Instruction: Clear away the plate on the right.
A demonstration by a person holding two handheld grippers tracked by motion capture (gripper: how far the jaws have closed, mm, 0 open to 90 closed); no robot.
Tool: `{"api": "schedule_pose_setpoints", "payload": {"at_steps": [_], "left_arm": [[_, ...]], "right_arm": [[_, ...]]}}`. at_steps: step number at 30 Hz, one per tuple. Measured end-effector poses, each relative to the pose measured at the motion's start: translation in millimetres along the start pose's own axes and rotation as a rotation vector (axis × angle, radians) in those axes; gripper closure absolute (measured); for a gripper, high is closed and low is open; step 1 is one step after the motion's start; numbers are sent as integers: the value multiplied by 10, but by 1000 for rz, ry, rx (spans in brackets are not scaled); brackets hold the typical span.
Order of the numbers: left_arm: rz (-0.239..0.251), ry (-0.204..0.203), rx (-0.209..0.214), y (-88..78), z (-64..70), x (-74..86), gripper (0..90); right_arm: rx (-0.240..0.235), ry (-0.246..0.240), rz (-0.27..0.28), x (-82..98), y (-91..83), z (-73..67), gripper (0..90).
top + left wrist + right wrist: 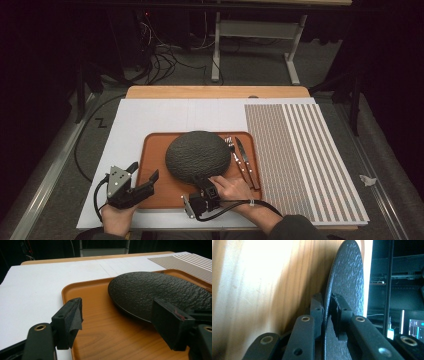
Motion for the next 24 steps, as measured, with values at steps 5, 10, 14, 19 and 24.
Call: {"api": "schedule_pose_setpoints", "payload": {"at_steps": [5,10,14,19,24], "left_arm": [[0,0,0,0,0,0,263],[0,0,0,0,0,0,263],[1,0,0,0,0,0,263],[1,0,0,-1,0,0,263],[0,1,0,0,1,1,263]], "right_arm": [[-2,13,10,-8,1,14,817],[-12,15,16,-16,-8,2,793],[-19,11,27,-50,-31,-14,778],[-43,6,28,-57,-21,-49,754],[-56,19,31,-51,-33,-55,745]]}}
Point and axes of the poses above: each handheld gripper's, and its own axes: y roughly forward along the jaws, x roughly out of its underside, z roughly to its right, the point moved 8 cm from there along y, roughly forward along the jaws, and after that the axes turned 8 degrees about -y, right-handed, at the moved point
